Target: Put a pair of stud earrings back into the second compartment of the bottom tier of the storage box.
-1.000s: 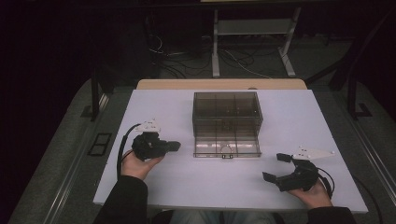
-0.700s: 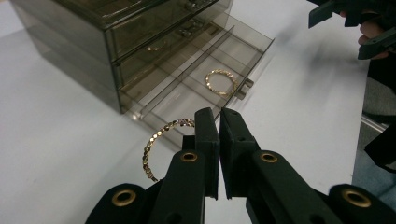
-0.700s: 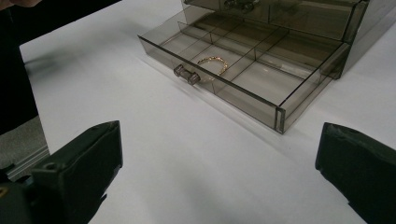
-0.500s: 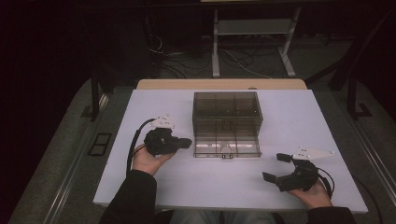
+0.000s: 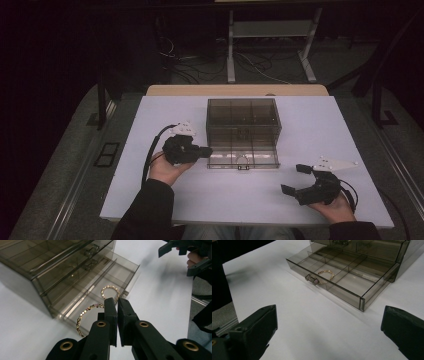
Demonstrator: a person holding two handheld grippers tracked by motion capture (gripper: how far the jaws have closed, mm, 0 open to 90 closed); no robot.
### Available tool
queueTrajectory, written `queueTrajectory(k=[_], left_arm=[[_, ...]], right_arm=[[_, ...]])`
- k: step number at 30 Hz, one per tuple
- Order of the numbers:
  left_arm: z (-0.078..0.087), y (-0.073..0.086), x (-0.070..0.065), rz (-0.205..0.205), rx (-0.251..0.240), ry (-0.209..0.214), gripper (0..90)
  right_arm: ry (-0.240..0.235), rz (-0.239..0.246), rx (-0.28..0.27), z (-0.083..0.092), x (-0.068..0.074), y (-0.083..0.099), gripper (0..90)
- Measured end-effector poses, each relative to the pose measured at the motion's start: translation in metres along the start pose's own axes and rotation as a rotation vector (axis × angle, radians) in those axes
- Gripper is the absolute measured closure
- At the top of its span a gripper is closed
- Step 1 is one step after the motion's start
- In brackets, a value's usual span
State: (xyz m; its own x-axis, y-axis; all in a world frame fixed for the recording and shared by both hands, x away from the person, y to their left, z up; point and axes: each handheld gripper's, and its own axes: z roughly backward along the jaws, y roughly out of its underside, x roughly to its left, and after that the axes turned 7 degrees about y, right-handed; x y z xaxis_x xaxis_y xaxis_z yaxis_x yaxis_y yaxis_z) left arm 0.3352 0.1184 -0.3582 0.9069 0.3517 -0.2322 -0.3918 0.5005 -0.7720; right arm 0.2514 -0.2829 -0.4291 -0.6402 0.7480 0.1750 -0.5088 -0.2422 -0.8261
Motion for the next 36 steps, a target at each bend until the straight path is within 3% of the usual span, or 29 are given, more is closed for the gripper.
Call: queueTrajectory(k=[25, 36], left_arm=[[-0.044, -0.031, -0.014, -0.065, 0.051, 0.065, 85.3], [-0.069, -0.035, -0.018, -0.077, 0.077, 0.094, 85.3]], right_arm=[[-0.002, 0.0, 0.003, 0.0, 0.001, 0.0, 0.1], [-0.002, 0.007, 0.004, 0.0, 0.001, 0.0, 0.1]])
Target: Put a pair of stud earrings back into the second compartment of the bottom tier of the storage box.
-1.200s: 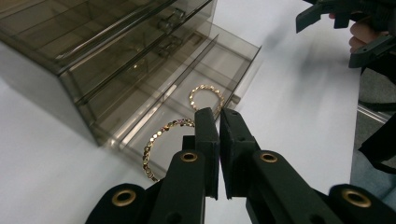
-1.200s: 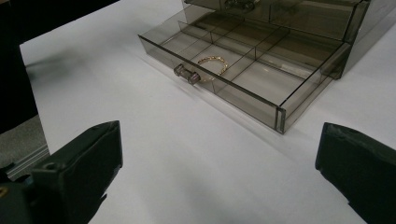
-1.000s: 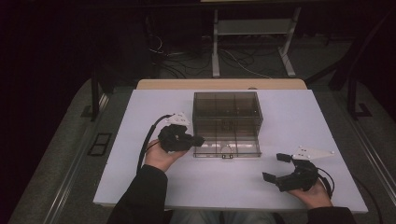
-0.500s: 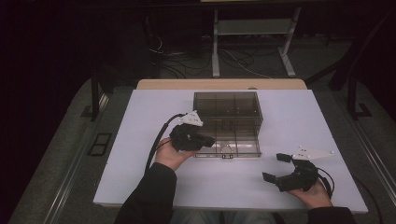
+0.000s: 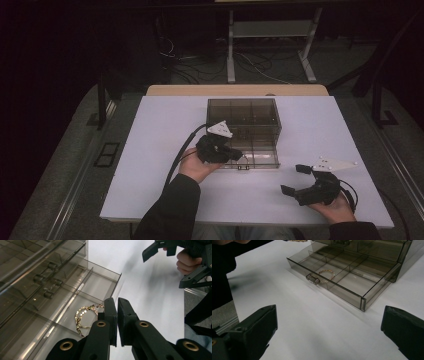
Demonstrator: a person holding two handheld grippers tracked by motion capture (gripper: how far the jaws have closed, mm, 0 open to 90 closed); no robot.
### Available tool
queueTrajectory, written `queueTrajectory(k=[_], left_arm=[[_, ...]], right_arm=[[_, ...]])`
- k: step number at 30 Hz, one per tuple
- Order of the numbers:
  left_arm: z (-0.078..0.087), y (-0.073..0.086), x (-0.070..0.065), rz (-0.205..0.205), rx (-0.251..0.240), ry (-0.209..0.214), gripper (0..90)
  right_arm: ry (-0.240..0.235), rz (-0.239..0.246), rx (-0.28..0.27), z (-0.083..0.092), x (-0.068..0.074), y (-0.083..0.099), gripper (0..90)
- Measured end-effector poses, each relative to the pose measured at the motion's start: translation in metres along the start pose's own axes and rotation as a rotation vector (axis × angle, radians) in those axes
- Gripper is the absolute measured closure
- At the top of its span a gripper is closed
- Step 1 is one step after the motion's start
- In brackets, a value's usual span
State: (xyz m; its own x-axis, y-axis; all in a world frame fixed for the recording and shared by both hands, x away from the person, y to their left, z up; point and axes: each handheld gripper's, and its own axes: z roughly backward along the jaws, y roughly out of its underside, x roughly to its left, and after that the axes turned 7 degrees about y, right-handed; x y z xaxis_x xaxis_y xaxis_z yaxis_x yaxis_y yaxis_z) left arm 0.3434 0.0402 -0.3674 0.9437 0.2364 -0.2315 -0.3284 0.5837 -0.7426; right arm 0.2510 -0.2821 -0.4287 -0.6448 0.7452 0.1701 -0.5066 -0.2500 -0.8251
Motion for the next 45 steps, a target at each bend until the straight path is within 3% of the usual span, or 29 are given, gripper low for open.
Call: queueTrajectory(k=[12, 21, 45], left_arm=[[-0.023, 0.001, 0.004, 0.005, 0.013, 0.01, 85.3], [-0.036, 0.003, 0.012, -0.005, 0.028, -0.023, 85.3], [-0.058, 0.013, 0.029, 0.067, 0.001, -0.092, 85.1]], right_arm=[[-0.002, 0.006, 0.006, 0.0, 0.001, 0.0, 0.1], [-0.002, 0.007, 0.007, 0.0, 0.001, 0.0, 0.1], [-0.002, 0.016, 0.007, 0.0, 0.0, 0.0, 0.1]])
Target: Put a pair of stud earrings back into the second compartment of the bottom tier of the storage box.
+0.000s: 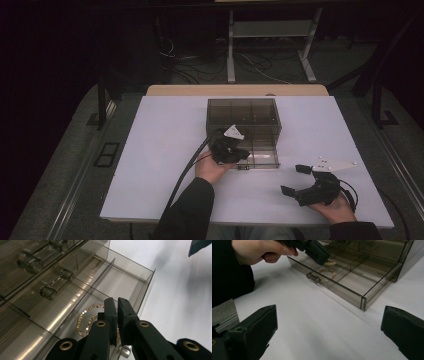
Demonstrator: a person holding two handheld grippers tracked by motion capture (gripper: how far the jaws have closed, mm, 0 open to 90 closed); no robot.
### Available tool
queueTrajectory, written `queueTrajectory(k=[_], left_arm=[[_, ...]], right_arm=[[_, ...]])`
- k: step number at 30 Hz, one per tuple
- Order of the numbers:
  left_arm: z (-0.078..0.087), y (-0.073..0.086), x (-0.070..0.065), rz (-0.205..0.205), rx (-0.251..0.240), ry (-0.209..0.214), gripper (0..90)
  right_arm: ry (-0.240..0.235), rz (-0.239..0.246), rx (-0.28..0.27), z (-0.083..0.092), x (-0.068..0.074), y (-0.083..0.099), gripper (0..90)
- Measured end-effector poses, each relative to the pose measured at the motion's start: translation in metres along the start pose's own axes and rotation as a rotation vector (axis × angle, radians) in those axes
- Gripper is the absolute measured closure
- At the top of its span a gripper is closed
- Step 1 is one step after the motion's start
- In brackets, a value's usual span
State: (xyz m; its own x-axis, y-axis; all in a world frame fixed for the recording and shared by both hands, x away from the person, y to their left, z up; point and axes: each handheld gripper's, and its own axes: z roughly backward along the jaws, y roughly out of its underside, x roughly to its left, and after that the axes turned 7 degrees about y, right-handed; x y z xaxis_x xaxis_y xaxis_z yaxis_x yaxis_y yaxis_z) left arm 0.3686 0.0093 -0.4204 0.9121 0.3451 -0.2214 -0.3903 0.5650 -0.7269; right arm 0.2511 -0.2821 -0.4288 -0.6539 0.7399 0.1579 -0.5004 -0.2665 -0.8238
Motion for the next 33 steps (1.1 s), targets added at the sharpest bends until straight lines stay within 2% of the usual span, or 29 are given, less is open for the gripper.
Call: queueTrajectory(k=[1, 2, 3, 4, 7, 10, 13, 16, 21, 23, 29, 33], left_arm=[[-0.001, 0.0, 0.0, -0.005, 0.004, -0.004, 85.1], [-0.002, 0.001, -0.002, 0.012, 0.01, -0.009, 85.1], [-0.002, 0.0, -0.001, -0.006, 0.015, -0.011, 85.1], [-0.002, 0.001, 0.0, -0.007, 0.025, -0.01, 85.0], [-0.003, 0.001, 0.001, 0.009, 0.031, -0.008, 83.7], [-0.002, 0.0, 0.0, 0.019, 0.011, -0.002, 73.2], [0.001, -0.001, -0.003, 0.001, 0.008, -0.015, 67.4], [0.005, -0.003, -0.005, 0.014, -0.015, -0.018, 58.0], [0.014, -0.005, -0.006, 0.043, -0.067, 0.021, 40.7], [0.017, -0.006, -0.007, 0.065, -0.079, 0.021, 32.8], [0.027, -0.008, -0.01, 0.102, -0.111, 0.063, 22.3], [0.032, -0.008, -0.015, 0.093, -0.125, 0.096, 14.1]], right_arm=[[0.0, 0.0, -0.001, 0.0, 0.0, 0.0, 0.1], [0.0, 0.003, -0.002, 0.0, 0.0, 0.0, 0.1], [-0.001, 0.001, -0.001, 0.0, 0.0, 0.0, 0.1], [-0.001, 0.001, -0.002, 0.0, 0.0, 0.0, 0.1], [-0.001, 0.001, -0.002, 0.0, 0.0, 0.0, 0.0], [-0.001, 0.001, -0.002, 0.0, 0.0, 0.0, 0.1], [0.0, 0.002, -0.002, 0.0, 0.0, 0.0, 0.1], [0.0, 0.0, 0.0, 0.0, 0.0, 0.0, 0.1], [0.001, 0.0, -0.001, 0.0, 0.0, 0.0, 0.1], [0.001, -0.001, 0.001, 0.0, 0.0, 0.0, 0.1], [0.001, -0.002, -0.001, 0.0, 0.001, 0.0, 0.1], [0.001, 0.0, -0.002, 0.0, 0.0, 0.0, 0.1]])
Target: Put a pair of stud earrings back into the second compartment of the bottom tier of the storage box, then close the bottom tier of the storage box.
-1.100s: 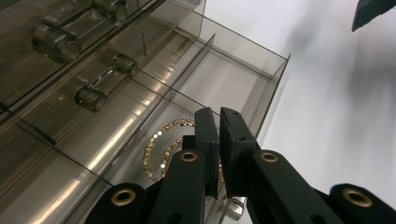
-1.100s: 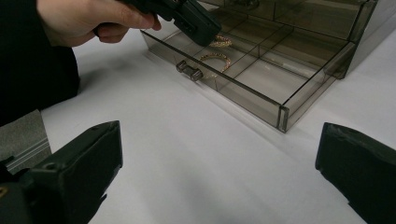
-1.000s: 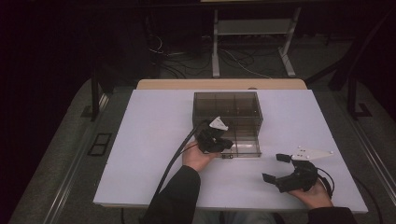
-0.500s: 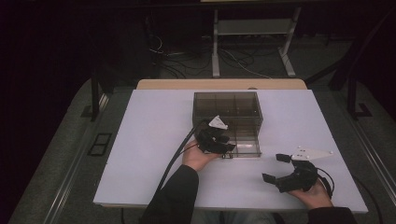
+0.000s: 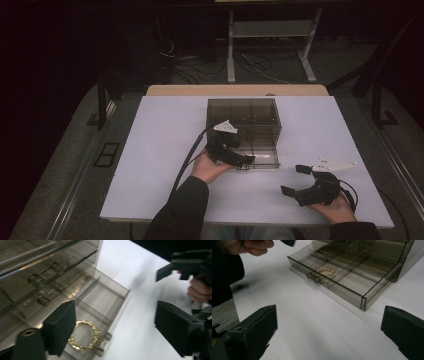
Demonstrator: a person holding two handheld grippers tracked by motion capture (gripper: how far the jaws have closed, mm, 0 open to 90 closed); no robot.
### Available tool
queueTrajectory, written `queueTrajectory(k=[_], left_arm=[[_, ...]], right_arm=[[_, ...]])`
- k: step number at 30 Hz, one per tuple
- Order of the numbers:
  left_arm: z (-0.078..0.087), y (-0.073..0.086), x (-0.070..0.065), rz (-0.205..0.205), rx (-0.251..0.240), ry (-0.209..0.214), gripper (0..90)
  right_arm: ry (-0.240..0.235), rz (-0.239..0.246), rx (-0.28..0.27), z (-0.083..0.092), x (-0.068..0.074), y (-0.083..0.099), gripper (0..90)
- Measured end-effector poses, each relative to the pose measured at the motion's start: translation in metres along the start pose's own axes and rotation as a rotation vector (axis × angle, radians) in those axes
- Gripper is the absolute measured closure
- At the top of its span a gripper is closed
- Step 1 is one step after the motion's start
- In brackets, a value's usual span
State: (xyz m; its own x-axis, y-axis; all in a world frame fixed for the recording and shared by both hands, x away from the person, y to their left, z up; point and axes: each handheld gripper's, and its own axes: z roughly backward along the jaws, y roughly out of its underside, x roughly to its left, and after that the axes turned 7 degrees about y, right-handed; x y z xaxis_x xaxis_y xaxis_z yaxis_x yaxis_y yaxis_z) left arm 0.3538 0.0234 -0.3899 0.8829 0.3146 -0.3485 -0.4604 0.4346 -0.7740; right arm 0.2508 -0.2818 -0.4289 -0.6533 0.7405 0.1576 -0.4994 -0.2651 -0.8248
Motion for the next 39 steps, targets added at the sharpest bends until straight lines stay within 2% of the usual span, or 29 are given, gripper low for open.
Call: queueTrajectory(k=[5, 8, 12, 19, 27, 35, 39], left_arm=[[0.005, 0.004, -0.008, 0.003, -0.028, 0.029, 10.4], [0.008, 0.006, -0.01, -0.006, -0.023, 0.034, 9.3], [0.01, 0.013, -0.012, 0.008, -0.034, 0.043, 8.4], [0.011, 0.023, -0.013, 0.006, 0.0, 0.051, 3.6], [0.008, 0.032, -0.017, -0.003, 0.034, 0.07, 3.4], [0.002, 0.035, -0.024, -0.044, 0.083, 0.091, 6.5], [-0.001, 0.037, -0.026, -0.054, 0.097, 0.099, 11.6]], right_arm=[[-0.003, -0.004, 0.002, 0.0, 0.0, 0.0, 0.1], [-0.001, -0.005, 0.003, 0.0, 0.0, 0.0, 0.1], [-0.001, -0.008, 0.005, 0.0, 0.001, 0.0, 0.1], [0.002, -0.004, 0.003, -0.001, 0.001, 0.0, 0.1], [0.0, -0.003, 0.005, -0.001, 0.001, 0.0, 0.1], [-0.002, -0.002, 0.008, -0.001, 0.001, 0.0, 0.1], [-0.002, -0.002, 0.008, -0.001, 0.001, 0.0, 0.1]])
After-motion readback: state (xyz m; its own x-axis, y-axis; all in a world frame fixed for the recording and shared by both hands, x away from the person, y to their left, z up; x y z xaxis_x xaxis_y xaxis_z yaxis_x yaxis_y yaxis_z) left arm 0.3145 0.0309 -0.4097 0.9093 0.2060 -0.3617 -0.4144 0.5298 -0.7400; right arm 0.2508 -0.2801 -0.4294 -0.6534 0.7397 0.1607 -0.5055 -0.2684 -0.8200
